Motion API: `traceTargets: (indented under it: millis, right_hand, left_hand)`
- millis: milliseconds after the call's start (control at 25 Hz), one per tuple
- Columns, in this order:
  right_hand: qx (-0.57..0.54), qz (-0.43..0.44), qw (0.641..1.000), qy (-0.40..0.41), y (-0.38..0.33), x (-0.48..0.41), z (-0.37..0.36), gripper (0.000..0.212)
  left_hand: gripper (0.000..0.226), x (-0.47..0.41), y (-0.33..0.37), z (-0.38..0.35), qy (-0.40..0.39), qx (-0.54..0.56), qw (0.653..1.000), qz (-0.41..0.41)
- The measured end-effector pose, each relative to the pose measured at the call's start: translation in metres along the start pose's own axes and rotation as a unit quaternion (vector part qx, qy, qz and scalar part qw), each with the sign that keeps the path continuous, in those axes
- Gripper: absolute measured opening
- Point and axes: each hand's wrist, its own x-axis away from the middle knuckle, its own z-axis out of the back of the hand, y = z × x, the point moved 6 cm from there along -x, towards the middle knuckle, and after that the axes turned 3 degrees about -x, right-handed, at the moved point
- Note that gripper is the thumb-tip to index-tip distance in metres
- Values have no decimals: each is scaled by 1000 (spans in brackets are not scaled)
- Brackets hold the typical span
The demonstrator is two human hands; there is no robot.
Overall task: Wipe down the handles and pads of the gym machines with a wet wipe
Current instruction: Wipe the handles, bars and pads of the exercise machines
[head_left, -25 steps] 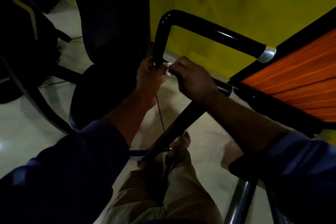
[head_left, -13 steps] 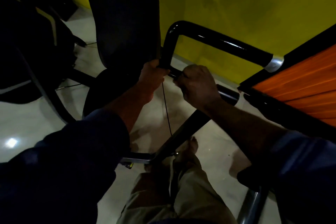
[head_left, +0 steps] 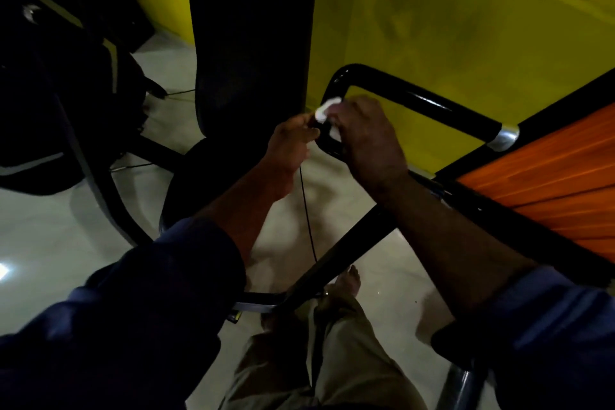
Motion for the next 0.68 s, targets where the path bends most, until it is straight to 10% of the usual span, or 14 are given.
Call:
traceTargets:
  millis: [120,240,360,520,680]
  right_hand:
    - [14,-77,986,147,-2,-30,39,18]
    - [10,-122,990,68,-4,-44,22,16]
    - [126,-107,981,99,11,-18,47,27]
    - [108,-289,923,232,52,52,91,41]
    - [113,-246,955,124,20,-8,36,45]
  left_hand:
    - [57,-2,32,-6,-18,-24,998,-49]
    - [73,-5,61,-20,-44,-128,982,-129]
    - [70,-7,85,-30,-58,-302,931,-198]
    - [65,-4,99,-35,-42,-445,856,-259]
    - [70,-4,103,-45,-77,-505,798,-321]
